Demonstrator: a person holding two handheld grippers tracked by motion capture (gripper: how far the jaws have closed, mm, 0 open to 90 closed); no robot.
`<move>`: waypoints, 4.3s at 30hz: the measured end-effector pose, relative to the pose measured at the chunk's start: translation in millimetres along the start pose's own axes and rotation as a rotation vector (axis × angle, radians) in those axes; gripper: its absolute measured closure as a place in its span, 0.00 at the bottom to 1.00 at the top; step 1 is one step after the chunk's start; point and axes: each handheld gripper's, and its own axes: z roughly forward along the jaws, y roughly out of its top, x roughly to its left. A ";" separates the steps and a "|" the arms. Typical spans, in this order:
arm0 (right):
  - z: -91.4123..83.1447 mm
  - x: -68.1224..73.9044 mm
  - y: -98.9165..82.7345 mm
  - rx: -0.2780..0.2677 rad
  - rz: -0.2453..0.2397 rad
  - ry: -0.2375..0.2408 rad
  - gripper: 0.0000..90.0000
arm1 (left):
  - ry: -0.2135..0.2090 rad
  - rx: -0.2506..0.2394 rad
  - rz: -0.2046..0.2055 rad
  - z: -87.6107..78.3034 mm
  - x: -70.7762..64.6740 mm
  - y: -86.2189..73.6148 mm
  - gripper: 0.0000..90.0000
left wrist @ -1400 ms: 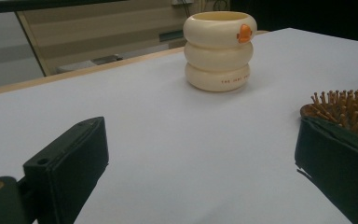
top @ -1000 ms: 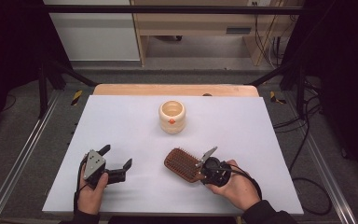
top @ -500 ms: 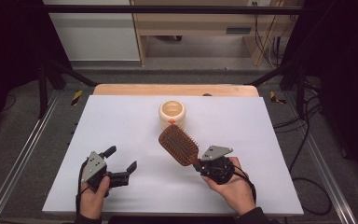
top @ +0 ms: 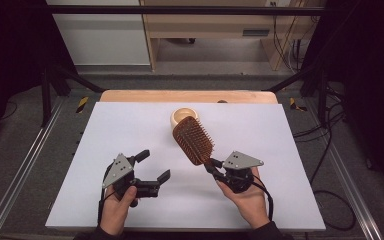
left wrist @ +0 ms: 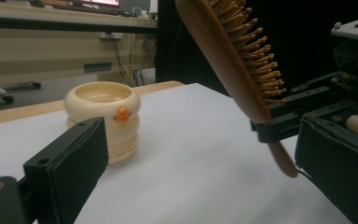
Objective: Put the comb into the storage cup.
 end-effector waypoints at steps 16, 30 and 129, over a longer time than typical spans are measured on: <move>-2.5 -1.4 1.2 -0.139 -0.014 -0.001 0.81 | -0.114 0.007 -0.091 43.1 -6.2 42.5 0.03; 2.7 8.8 -2.7 -0.154 -0.022 -0.017 0.81 | -0.135 -0.054 -0.221 56.8 -5.4 61.6 0.06; -20.4 -22.5 -63.7 -0.173 0.020 -0.226 0.11 | 0.055 -0.158 -0.239 74.0 45.1 150.9 0.54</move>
